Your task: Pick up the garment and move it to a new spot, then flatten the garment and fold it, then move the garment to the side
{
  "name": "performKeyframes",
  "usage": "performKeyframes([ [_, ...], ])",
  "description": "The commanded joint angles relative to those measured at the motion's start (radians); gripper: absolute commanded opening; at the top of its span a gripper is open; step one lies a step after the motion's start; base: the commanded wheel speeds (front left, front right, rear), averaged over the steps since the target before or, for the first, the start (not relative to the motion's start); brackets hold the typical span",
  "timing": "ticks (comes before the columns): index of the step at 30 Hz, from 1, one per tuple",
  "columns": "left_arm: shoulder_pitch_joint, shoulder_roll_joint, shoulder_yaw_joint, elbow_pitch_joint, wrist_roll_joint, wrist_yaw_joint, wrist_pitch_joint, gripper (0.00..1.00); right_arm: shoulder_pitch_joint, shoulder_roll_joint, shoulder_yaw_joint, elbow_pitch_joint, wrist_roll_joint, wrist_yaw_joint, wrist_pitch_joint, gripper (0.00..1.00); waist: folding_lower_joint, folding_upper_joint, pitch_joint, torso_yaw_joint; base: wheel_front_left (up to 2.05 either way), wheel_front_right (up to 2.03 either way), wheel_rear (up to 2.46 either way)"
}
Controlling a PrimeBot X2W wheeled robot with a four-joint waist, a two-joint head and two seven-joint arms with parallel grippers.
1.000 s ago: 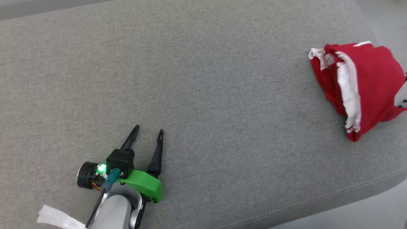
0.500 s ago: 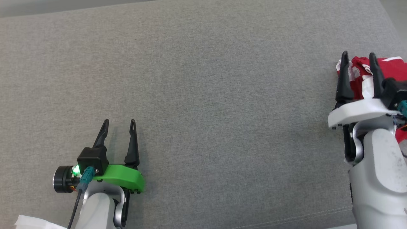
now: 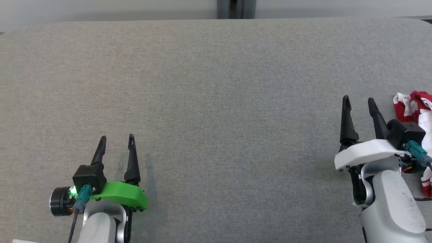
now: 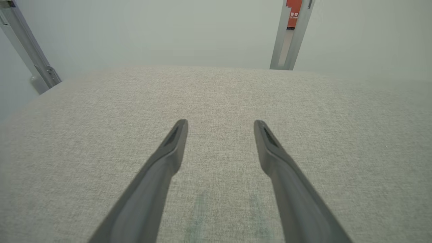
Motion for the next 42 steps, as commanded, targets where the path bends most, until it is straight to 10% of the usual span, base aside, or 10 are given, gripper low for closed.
performKeyframes([
  [1,0.017,0.004,0.008,0.002,0.010,-0.003,0.000,1.00,0.018,-0.002,0.007,0.002,0.002,-0.002,-0.002,1.00,0.0000,-0.0001,-0.054,0.050,0.00,0.00,0.00],
  [27,0.136,0.004,0.078,-0.022,-0.005,-0.057,0.000,1.00,0.146,-0.002,0.107,0.070,0.033,-0.002,-0.003,1.00,0.0000,-0.0001,-0.206,0.041,0.00,0.00,0.00],
  [28,0.127,-0.001,0.076,-0.008,-0.017,-0.060,0.000,0.00,0.141,0.002,0.105,0.072,0.032,0.000,0.000,0.00,0.0000,-0.0001,-0.207,0.041,0.00,0.00,0.00],
  [42,0.122,-0.002,0.103,-0.010,-0.251,-0.073,0.068,0.00,0.159,0.005,0.081,0.048,0.263,0.000,0.069,0.00,0.0000,-0.0001,-0.207,0.036,0.00,0.00,0.00],
])
